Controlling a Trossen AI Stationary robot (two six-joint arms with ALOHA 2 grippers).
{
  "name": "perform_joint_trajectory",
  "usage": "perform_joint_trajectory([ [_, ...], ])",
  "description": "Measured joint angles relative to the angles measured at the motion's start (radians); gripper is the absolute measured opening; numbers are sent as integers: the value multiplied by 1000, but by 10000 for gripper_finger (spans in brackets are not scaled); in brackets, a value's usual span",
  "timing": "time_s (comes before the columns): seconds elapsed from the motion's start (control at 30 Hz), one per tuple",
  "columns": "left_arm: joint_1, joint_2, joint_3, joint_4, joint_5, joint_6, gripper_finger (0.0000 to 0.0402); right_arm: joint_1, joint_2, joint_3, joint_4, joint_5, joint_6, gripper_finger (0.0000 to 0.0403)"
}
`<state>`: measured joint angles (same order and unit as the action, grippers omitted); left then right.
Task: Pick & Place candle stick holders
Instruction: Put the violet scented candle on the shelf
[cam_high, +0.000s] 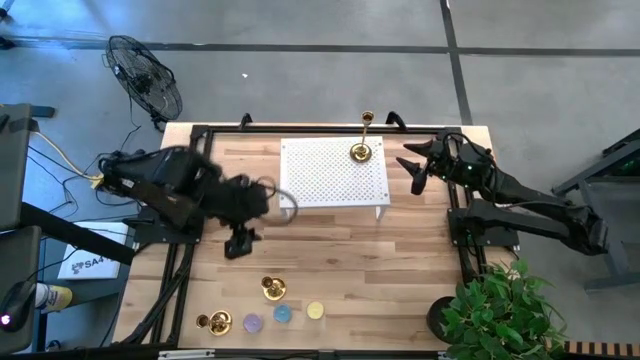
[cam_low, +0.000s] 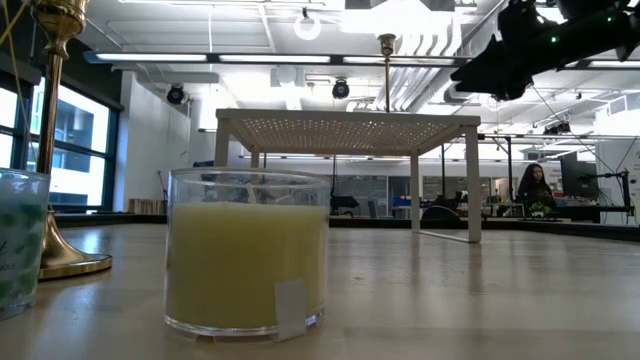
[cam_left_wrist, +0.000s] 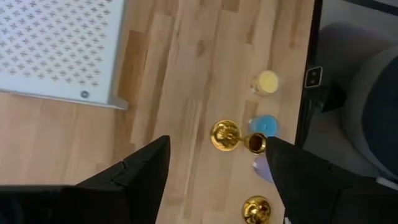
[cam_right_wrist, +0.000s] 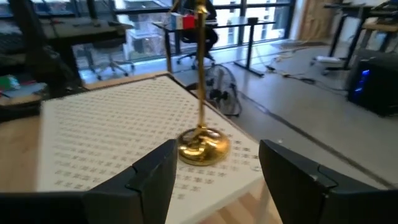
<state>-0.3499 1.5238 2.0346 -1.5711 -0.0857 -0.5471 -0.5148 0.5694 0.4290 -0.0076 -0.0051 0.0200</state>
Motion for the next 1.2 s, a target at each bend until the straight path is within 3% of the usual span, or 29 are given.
perform_joint_trajectory([
  [0.13,-123,0,0,0,-112,-112,259,0,0,0,0,-39,10,222],
  [0.4,-348,17,0,-1,-464,-369,259,0,0,0,-5,-85,25,223],
  [0.57,-418,63,0,0,-574,-434,259,0,0,0,-11,-167,24,223],
  [0.8,-430,146,0,1,-667,-428,259,9,0,0,-12,-467,24,223],
  [1.03,-430,216,0,18,-702,-413,259,77,0,0,-25,-440,-10,223],
  [1.2,-429,240,0,113,-561,-435,259,110,0,0,-41,-402,-21,223],
])
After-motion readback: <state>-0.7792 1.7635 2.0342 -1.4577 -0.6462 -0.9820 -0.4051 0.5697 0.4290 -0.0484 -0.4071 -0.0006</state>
